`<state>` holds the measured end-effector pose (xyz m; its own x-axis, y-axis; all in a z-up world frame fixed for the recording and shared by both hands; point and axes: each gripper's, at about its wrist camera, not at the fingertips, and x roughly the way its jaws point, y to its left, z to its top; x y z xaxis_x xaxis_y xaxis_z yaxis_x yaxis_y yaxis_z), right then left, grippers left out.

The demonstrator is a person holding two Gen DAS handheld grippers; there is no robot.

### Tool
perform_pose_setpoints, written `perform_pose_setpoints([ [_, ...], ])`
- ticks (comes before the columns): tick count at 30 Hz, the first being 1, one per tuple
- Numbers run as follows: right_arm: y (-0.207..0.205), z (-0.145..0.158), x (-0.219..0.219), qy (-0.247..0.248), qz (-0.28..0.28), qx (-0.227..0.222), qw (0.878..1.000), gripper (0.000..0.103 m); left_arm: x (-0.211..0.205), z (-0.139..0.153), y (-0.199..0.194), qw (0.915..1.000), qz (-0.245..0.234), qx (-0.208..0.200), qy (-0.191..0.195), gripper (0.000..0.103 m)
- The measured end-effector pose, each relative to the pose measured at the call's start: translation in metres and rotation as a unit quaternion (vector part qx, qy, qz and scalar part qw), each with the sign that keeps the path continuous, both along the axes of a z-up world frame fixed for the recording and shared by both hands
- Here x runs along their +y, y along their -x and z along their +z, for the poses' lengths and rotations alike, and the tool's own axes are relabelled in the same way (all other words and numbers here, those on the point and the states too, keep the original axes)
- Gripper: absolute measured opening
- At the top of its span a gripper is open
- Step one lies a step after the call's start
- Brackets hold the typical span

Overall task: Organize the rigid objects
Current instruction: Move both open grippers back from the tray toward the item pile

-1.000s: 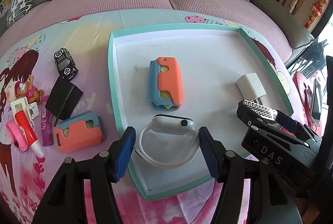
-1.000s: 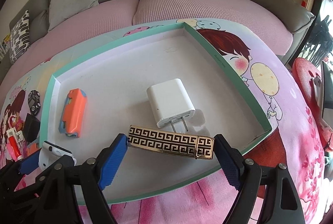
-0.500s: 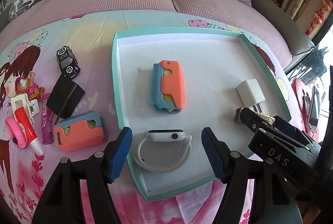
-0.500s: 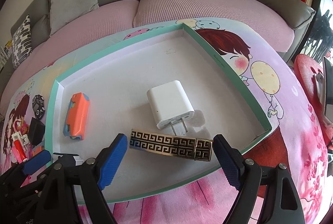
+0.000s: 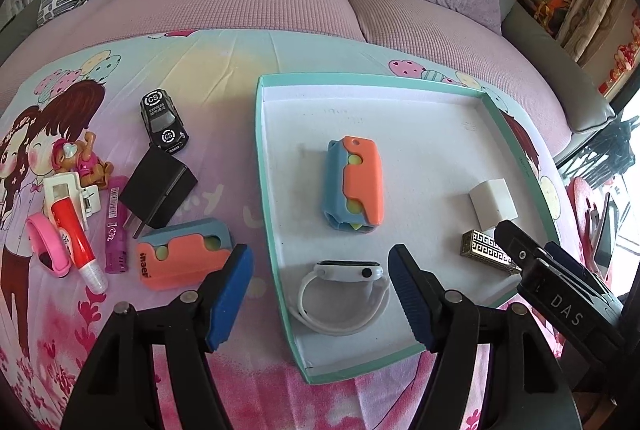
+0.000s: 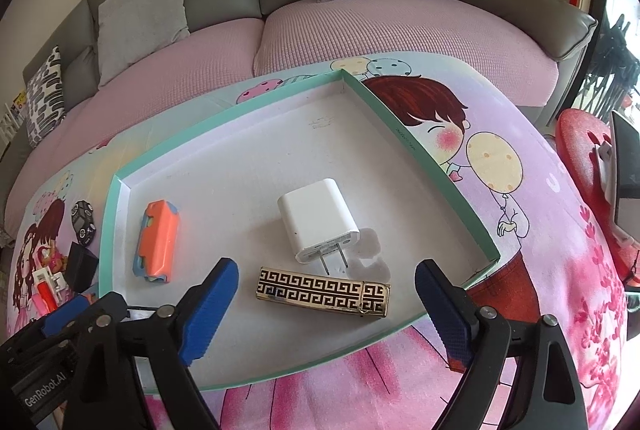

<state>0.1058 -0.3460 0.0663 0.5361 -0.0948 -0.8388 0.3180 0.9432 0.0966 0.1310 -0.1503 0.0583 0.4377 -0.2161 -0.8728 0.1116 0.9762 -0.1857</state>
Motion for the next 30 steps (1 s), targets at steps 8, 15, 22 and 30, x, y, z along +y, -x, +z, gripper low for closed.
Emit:
perform_pose_setpoints([
  [8, -0.002, -0.005, 0.003, 0.003, 0.008, 0.009, 1.0, 0.092, 0.021, 0.0, -0.002, 0.9987, 0.05, 0.0, 0.008, 0.071],
  [15, -0.005, -0.011, 0.007, 0.005, 0.013, 0.015, 1.0, 0.101, 0.029, -0.005, -0.003, 0.9974, 0.072, 0.005, 0.0, 0.071],
  [22, -0.006, -0.014, 0.009, 0.011, 0.017, 0.018, 1.0, 0.103, 0.039, -0.008, -0.004, 0.9953, 0.095, 0.008, -0.021, 0.071],
  [30, -0.008, -0.017, 0.014, 0.015, 0.022, 0.023, 0.999, 0.103, 0.052, -0.008, -0.004, 0.9931, 0.117, 0.007, -0.003, 0.073],
])
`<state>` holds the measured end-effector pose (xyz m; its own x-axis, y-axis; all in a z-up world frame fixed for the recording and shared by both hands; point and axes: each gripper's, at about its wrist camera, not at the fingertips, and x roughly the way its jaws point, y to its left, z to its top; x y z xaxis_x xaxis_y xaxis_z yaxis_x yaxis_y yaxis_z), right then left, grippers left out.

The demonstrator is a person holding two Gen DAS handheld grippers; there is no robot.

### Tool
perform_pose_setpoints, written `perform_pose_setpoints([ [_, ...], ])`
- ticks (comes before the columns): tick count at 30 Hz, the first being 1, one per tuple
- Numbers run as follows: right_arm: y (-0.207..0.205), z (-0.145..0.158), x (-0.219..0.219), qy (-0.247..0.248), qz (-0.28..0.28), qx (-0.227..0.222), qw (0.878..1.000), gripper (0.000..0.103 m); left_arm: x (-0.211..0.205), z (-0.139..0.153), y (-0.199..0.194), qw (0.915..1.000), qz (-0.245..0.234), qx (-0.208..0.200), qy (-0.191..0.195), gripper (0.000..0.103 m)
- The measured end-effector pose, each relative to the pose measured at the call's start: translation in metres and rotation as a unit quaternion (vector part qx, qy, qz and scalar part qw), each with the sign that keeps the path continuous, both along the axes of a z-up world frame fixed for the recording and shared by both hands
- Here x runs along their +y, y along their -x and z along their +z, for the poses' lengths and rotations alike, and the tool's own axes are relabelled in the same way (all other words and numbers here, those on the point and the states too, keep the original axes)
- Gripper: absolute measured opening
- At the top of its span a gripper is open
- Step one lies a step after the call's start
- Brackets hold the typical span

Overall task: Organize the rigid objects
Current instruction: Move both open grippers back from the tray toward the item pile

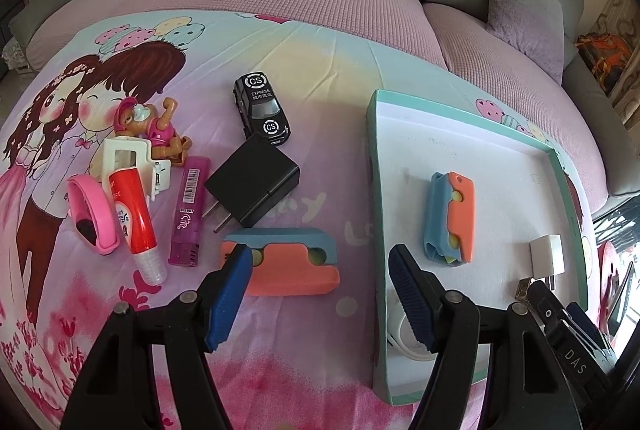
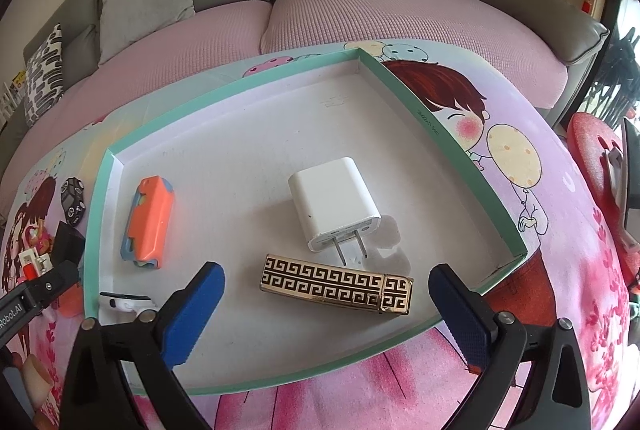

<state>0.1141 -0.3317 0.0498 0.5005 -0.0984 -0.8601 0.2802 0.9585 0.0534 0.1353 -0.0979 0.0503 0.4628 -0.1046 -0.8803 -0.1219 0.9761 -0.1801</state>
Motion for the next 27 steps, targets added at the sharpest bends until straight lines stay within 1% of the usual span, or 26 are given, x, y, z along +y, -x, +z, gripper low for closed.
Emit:
perform_pose_setpoints([
  [1, 0.0, 0.0, 0.001, 0.0, 0.001, 0.001, 1.0, 0.103, 0.001, 0.0, 0.0, 1.0, 0.002, 0.0, 0.003, 0.088],
  [2, -0.001, 0.0, 0.002, 0.001, 0.003, 0.002, 1.0, 0.103, 0.003, 0.001, 0.0, 1.0, 0.003, -0.002, 0.006, 0.097],
  [8, -0.002, 0.002, 0.012, 0.005, 0.015, -0.002, 1.0, 0.103, 0.008, 0.007, 0.0, 0.9997, 0.008, -0.019, 0.011, 0.098],
  [12, -0.005, 0.004, 0.02, 0.011, 0.022, -0.007, 1.0, 0.103, 0.018, 0.014, 0.002, 0.9989, 0.023, -0.041, 0.0, 0.1],
  [15, -0.007, 0.007, 0.028, 0.018, 0.026, -0.016, 0.999, 0.103, 0.027, 0.017, 0.003, 0.9982, 0.036, -0.049, 0.003, 0.101],
  [17, -0.007, 0.009, 0.034, 0.012, 0.033, -0.026, 0.999, 0.103, 0.034, 0.018, 0.004, 0.9977, 0.041, -0.053, 0.003, 0.101],
  [21, -0.011, 0.011, 0.052, -0.001, 0.05, -0.039, 0.998, 0.103, 0.046, 0.025, 0.005, 0.9961, 0.055, -0.068, -0.007, 0.101],
  [25, -0.015, 0.013, 0.079, 0.006, 0.079, -0.046, 0.996, 0.103, 0.065, 0.033, 0.01, 0.9938, 0.069, -0.087, -0.006, 0.101],
  [27, -0.016, 0.015, 0.093, 0.009, 0.095, -0.053, 0.994, 0.103, 0.074, 0.036, 0.012, 0.993, 0.073, -0.091, -0.015, 0.101],
])
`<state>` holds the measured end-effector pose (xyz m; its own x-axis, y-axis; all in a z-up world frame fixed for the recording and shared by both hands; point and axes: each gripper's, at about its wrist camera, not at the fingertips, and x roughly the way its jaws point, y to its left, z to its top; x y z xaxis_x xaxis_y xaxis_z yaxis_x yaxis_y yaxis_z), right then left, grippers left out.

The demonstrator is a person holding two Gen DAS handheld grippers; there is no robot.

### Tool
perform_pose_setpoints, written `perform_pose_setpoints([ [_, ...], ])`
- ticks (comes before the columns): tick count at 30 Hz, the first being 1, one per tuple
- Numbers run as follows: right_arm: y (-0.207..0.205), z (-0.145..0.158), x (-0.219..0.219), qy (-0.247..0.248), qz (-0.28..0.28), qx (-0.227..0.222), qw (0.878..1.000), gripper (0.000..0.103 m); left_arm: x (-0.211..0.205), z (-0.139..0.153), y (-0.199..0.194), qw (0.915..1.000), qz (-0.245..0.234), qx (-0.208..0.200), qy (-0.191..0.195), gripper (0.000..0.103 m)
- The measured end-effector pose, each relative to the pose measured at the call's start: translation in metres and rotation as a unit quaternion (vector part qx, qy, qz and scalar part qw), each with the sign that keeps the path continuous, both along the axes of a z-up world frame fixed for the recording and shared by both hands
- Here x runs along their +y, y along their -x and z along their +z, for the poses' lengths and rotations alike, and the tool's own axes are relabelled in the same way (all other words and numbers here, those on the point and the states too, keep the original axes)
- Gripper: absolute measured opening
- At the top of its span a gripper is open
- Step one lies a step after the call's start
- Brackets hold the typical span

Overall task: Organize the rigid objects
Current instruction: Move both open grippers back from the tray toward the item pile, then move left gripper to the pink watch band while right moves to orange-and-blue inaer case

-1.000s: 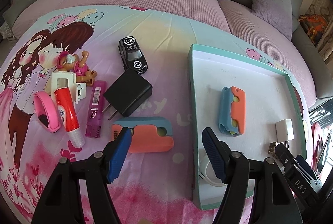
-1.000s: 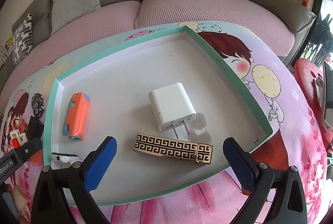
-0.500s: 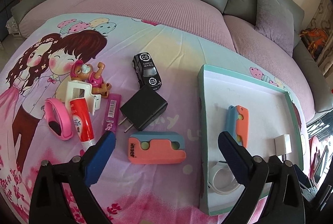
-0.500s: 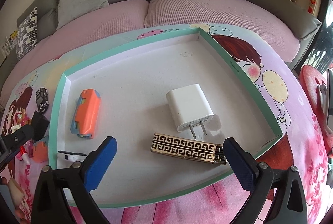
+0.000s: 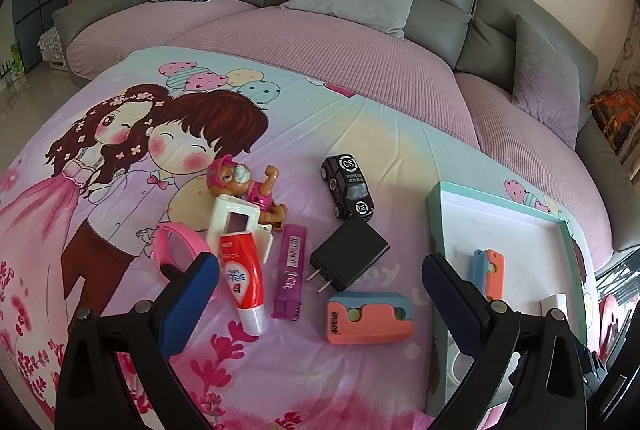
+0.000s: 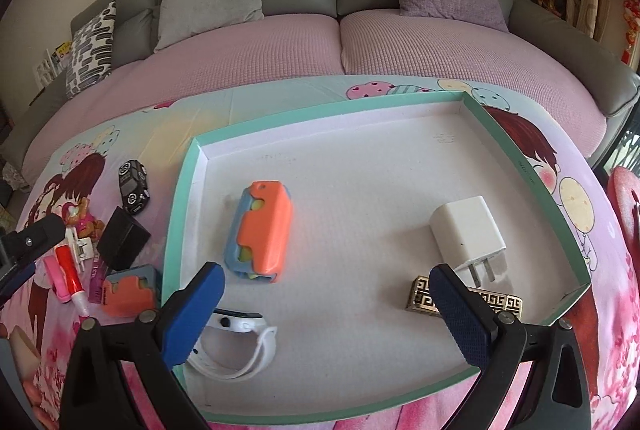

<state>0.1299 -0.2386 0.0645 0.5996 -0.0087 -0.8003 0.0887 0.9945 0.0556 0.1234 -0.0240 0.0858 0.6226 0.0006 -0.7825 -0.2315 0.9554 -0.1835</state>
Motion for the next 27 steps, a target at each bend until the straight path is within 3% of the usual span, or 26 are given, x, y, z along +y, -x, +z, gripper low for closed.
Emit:
perform_pose_setpoints([
  [11, -0.004, -0.001, 0.067, -0.01, 0.076, -0.014, 0.997, 0.103, 0.075, 0.016, 0.025, 0.9972, 0.07, -0.024, -0.004, 0.101],
  [19, -0.007, -0.014, 0.116, -0.013, 0.132, 0.003, 0.991, 0.103, 0.122, 0.004, 0.037, 0.9933, 0.116, -0.003, 0.004, 0.101],
  [27, -0.008, -0.027, 0.134, -0.003, 0.144, 0.02, 0.989, 0.103, 0.135, -0.013, 0.035, 0.9926, 0.116, 0.022, 0.027, 0.101],
])
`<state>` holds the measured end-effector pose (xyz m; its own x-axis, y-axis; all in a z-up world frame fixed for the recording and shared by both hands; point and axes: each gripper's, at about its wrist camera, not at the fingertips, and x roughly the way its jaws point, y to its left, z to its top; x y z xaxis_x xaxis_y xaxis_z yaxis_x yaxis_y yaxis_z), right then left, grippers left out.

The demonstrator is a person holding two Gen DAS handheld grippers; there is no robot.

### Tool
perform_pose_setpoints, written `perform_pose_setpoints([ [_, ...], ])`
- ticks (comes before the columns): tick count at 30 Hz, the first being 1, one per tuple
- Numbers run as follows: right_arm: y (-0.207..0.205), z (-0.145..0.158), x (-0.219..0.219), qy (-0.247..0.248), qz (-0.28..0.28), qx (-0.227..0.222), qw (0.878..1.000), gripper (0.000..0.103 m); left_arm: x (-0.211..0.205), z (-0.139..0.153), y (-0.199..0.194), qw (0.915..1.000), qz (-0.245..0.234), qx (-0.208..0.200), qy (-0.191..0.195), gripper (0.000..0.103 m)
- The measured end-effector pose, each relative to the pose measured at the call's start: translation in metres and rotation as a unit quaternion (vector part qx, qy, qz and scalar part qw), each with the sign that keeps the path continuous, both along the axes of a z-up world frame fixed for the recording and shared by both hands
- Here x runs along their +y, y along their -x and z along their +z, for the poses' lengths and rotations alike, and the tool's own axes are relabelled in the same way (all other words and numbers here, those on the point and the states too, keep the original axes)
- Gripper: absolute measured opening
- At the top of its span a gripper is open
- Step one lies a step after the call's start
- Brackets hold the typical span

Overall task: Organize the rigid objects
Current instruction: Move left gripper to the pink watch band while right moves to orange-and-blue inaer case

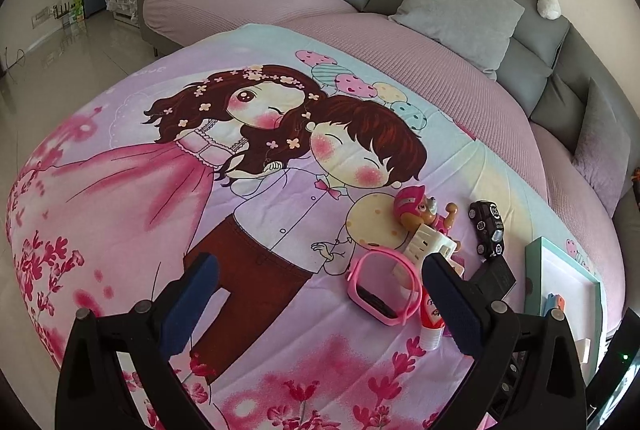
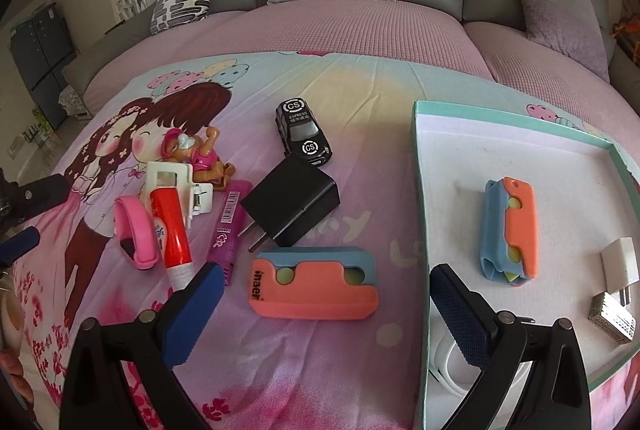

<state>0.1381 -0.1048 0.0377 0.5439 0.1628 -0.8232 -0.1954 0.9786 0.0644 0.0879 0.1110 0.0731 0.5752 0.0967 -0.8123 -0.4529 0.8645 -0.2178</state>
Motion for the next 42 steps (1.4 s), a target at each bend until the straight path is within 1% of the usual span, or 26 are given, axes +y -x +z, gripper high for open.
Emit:
perform_pose_setpoints([
  [6, -0.002, -0.001, 0.0, 0.004, -0.002, 0.005, 1.0, 0.103, -0.008, -0.007, -0.006, 0.9997, -0.023, 0.011, 0.007, 0.101],
  [11, -0.003, -0.006, 0.002, 0.018, 0.0, 0.014, 1.0, 0.103, -0.014, -0.015, -0.012, 0.999, -0.038, 0.02, 0.011, 0.101],
  [14, 0.0, 0.002, 0.001, 0.023, 0.002, -0.001, 1.0, 0.103, -0.017, -0.019, -0.015, 0.9985, -0.046, 0.024, 0.013, 0.101],
  [17, 0.004, 0.012, 0.004, 0.035, 0.008, -0.032, 0.999, 0.103, -0.017, -0.023, -0.016, 0.9984, -0.047, 0.027, 0.018, 0.101],
  [21, 0.004, 0.011, 0.012, 0.036, 0.023, -0.026, 0.999, 0.103, -0.018, -0.03, -0.02, 0.998, -0.048, 0.036, 0.019, 0.101],
  [26, 0.006, 0.009, 0.021, 0.06, 0.033, -0.031, 0.997, 0.103, -0.023, -0.039, -0.025, 0.9971, -0.056, 0.047, 0.021, 0.101],
  [28, 0.007, 0.012, 0.023, 0.06, 0.036, -0.038, 0.997, 0.103, -0.025, -0.044, -0.027, 0.9967, -0.06, 0.05, 0.021, 0.101],
  [30, 0.008, 0.009, 0.025, 0.06, 0.042, -0.034, 0.997, 0.103, -0.027, -0.049, -0.029, 0.9963, -0.062, 0.054, 0.028, 0.101],
  [33, 0.007, 0.005, 0.027, 0.072, 0.044, -0.026, 0.996, 0.103, -0.027, -0.057, -0.031, 0.9958, -0.057, 0.065, 0.029, 0.101],
  [42, 0.004, -0.004, 0.027, 0.058, 0.043, -0.005, 0.997, 0.103, -0.013, -0.059, -0.022, 0.997, -0.024, 0.069, 0.027, 0.101],
])
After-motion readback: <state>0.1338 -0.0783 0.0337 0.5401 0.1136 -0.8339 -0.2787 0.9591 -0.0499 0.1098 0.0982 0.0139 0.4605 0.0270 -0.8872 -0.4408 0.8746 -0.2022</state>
